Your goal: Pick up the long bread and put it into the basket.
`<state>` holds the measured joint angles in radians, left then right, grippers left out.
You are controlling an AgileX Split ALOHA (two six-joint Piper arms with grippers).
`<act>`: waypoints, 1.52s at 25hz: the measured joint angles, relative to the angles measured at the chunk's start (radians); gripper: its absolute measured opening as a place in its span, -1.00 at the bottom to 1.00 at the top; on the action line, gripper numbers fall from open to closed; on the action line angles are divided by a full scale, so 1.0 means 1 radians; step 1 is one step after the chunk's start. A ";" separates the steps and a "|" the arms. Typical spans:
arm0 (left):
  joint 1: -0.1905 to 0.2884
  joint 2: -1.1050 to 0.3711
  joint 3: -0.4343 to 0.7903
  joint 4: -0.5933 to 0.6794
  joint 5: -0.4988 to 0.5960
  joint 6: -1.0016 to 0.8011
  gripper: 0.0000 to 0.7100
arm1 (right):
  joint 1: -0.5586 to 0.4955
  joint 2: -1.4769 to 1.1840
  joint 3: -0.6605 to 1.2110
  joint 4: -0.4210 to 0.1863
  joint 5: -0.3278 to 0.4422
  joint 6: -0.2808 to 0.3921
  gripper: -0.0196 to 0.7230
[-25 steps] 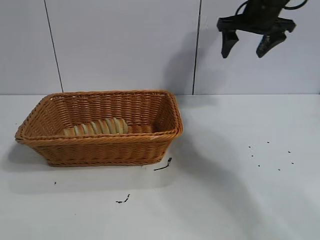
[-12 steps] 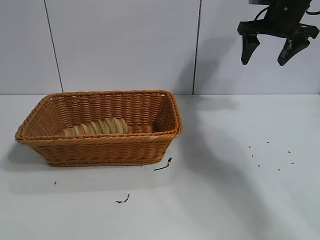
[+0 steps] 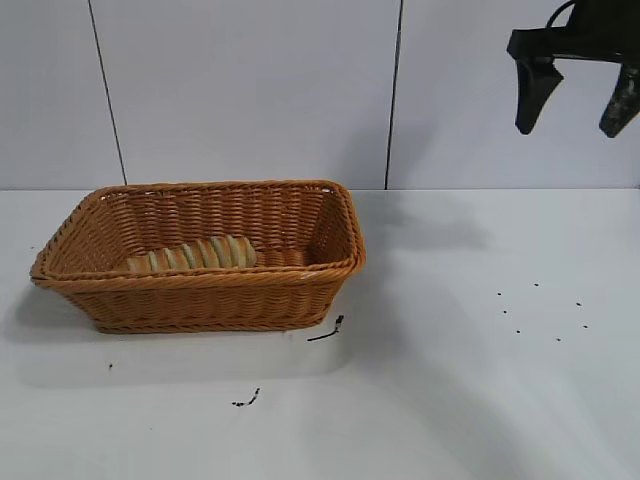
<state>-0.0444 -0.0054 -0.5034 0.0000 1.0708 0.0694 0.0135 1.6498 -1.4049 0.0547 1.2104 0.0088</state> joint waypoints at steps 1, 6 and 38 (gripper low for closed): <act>0.000 0.000 0.000 0.000 0.000 0.000 0.96 | 0.000 -0.059 0.058 -0.001 0.000 0.000 0.69; 0.000 0.000 0.000 0.000 0.000 0.000 0.96 | 0.000 -0.348 0.315 -0.009 -0.005 0.000 0.69; 0.000 0.000 0.000 0.000 0.000 0.000 0.96 | 0.003 -1.655 0.916 -0.019 -0.181 -0.019 0.69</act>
<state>-0.0444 -0.0054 -0.5034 0.0000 1.0708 0.0694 0.0164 -0.0055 -0.4893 0.0352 1.0296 -0.0107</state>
